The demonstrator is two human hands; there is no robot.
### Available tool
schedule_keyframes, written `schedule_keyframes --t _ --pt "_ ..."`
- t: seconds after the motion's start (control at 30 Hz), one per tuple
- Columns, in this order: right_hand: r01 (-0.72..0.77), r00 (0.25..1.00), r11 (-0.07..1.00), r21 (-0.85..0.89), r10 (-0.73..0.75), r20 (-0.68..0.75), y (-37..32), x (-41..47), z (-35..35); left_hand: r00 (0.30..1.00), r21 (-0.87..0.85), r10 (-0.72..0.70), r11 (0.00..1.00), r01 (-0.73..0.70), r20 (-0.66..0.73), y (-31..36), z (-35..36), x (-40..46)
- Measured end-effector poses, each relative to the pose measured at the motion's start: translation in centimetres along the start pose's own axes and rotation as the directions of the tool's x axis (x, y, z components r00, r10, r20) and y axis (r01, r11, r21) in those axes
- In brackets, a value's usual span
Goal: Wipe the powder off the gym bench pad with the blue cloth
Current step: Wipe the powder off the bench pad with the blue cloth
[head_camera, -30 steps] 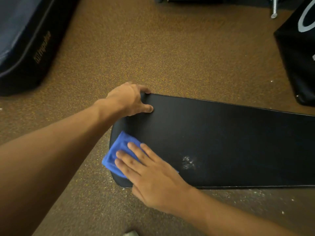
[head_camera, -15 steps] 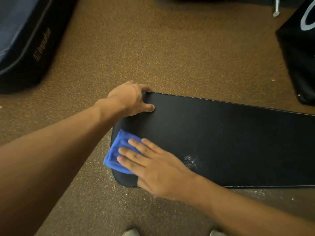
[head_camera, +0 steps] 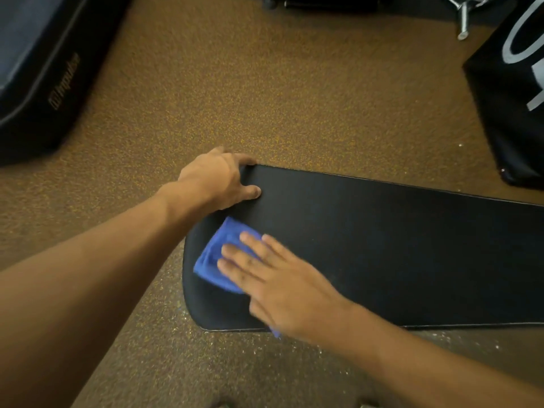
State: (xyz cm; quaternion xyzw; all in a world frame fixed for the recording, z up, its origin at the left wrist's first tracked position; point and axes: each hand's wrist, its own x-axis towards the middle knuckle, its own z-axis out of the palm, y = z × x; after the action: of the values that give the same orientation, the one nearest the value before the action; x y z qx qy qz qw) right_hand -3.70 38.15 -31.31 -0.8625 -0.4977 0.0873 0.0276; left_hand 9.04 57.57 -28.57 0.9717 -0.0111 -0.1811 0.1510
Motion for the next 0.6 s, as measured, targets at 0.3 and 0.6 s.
schedule_keyframes --t 0.3,0.6 --pt "-0.007 1.0 0.998 0.056 0.007 0.013 -4.2 -0.6 -0.1 1.0 -0.012 -0.021 1.0 0.021 0.0 -0.2 0.2 0.0" --pt "-0.265 0.961 0.958 0.107 0.272 -0.057 -1.9 2.7 -0.3 0.999 -0.019 -0.033 0.999 0.033 -0.024 -0.1 0.6 -0.1"
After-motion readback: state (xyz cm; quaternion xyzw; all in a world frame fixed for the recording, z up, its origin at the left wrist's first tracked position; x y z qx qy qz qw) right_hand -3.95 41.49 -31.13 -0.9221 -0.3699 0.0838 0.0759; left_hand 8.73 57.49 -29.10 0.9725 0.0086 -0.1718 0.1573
